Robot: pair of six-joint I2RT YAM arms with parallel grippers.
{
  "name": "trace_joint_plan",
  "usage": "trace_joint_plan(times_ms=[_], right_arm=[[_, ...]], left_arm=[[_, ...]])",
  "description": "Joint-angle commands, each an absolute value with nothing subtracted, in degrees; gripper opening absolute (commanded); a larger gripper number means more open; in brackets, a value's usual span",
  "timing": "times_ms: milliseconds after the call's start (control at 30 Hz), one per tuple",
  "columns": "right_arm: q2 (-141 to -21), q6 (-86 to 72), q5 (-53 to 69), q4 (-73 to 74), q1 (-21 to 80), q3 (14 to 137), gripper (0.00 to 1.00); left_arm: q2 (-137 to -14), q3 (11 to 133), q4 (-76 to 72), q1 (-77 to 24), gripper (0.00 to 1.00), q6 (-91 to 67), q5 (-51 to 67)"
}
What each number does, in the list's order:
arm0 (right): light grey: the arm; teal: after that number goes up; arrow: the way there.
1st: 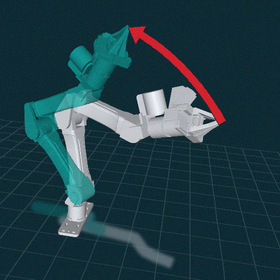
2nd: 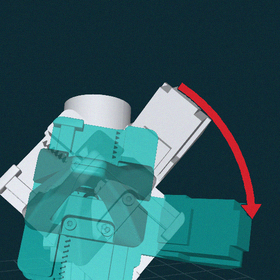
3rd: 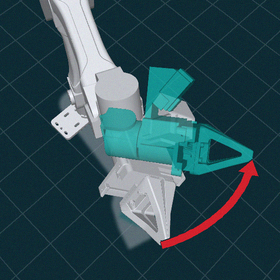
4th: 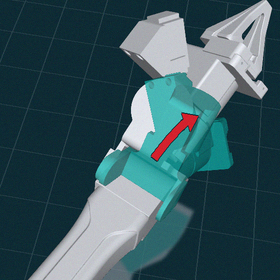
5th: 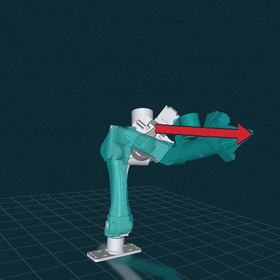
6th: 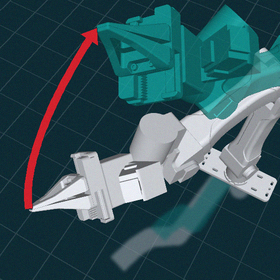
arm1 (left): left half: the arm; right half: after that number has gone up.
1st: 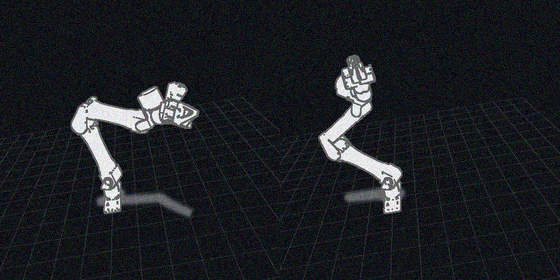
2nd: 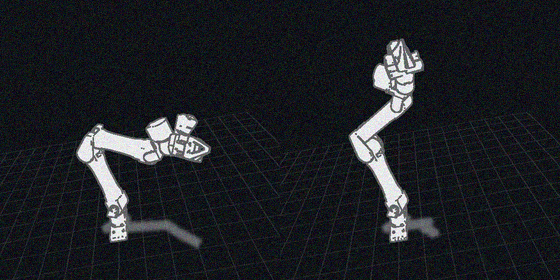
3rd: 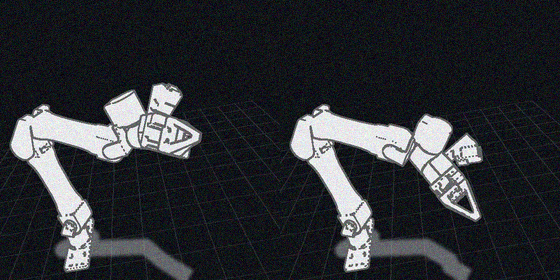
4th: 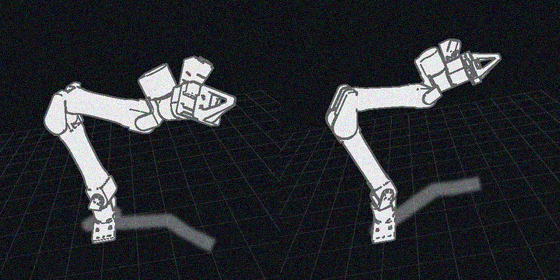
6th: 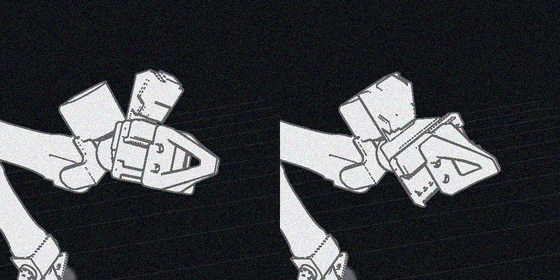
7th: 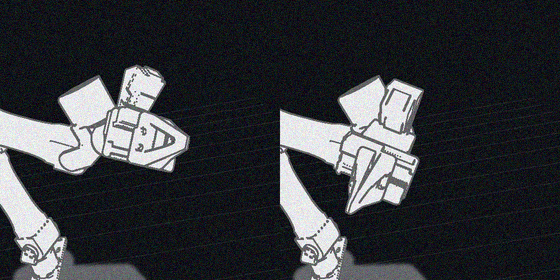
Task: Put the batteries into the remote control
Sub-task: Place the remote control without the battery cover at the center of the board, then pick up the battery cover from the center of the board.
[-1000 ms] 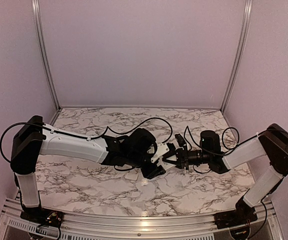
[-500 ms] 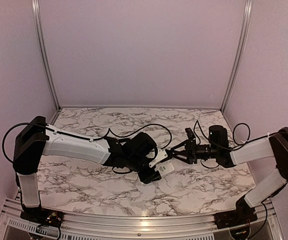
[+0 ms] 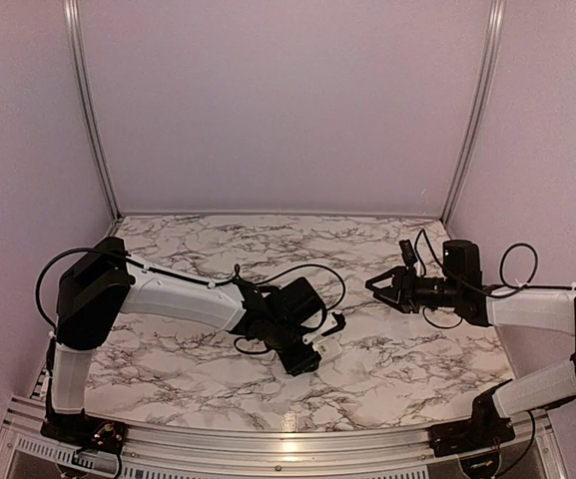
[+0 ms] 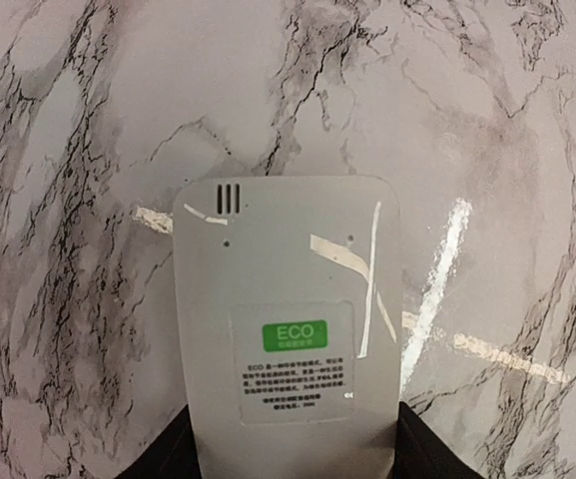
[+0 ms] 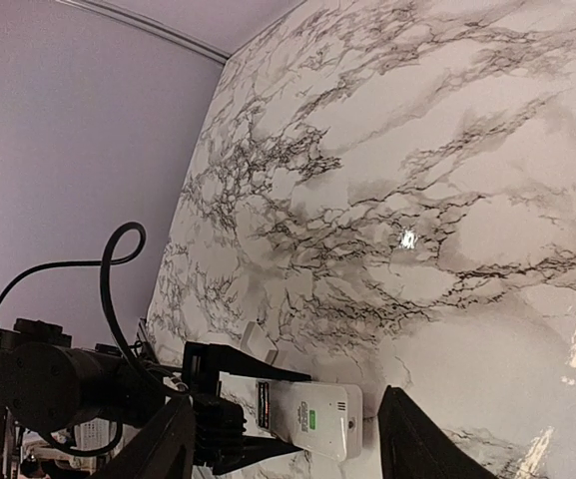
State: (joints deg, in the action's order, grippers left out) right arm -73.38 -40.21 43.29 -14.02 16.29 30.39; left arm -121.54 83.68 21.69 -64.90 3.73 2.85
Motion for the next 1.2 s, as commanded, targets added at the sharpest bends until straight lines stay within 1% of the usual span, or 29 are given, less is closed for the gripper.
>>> trace_joint_plan(times_ms=[0, 100, 167, 233, 300, 400, 467, 533, 567, 700, 833, 1000, 1167], right_arm=[[-71.56, -38.93, 43.56, -12.81, 15.05, 31.64, 0.62], [-70.39, -37.92, 43.64, -11.7, 14.87, 32.79, 0.66], [-69.31, -37.96, 43.68, -12.02, 14.75, 33.27, 0.7], [-67.85, -38.26, 43.56, -13.32, 14.62, 33.14, 0.76], [-66.42, -37.84, 43.22, -13.81, 14.6, 33.61, 0.82], [-64.23, -35.24, 41.46, -12.22, 14.61, 35.39, 0.85], [-62.4, -33.69, 39.71, -10.93, 14.6, 36.42, 0.89], [-60.48, -33.46, 38.26, -11.34, 14.59, 36.82, 0.98], [-59.9, -33.71, 37.51, -11.91, 14.59, 36.83, 0.99], [-59.24, -34.34, 36.45, -12.28, 14.56, 37.32, 0.99], [-59.59, -33.28, 40.47, -15.35, 14.49, 37.06, 0.99], [-58.45, -31.56, 41.07, -15.79, 14.54, 36.29, 0.97], [-56.52, -31.91, 40.23, -18.01, 14.51, 33.76, 0.99]], left_arm=[[-123.17, 86.32, 24.48, -65.21, 0.48, 3.0, 1.6], [-122.73, 86.48, 26.01, -65.16, 0.66, 4.23, 1.09], [-121.59, 86.29, 26.76, -65.18, 0.75, 5.15, 1.03], [-119.77, 86.27, 26.76, -65.17, 0.82, 5.72, 1.34], [-117.87, 86.78, 26.94, -65.15, 0.85, 5.89, 1.67], [-113.63, 85.8, 27.03, -65.06, 0.85, 6.11, 1.07], [-109.92, 82.91, 27.08, -64.61, 0.85, 6.91, 0.46], [-105.61, 79.87, 28.0, -63.75, 0.84, 8.36, 1.01], [-103.8, 78.0, 28.57, -63.15, 0.83, 8.98, 1.91], [-99.7, 72.8, 33.01, -60.28, 0.8, 13.19, 7.27], [-99.44, 70.33, 35.89, -59.15, 0.72, 16.81, 6.75], [-102.15, 70.19, 38.76, -57.96, 0.67, 22.0, 5.88], [-107.05, 73.2, 38.86, -56.67, 0.57, 25.46, 5.38]])
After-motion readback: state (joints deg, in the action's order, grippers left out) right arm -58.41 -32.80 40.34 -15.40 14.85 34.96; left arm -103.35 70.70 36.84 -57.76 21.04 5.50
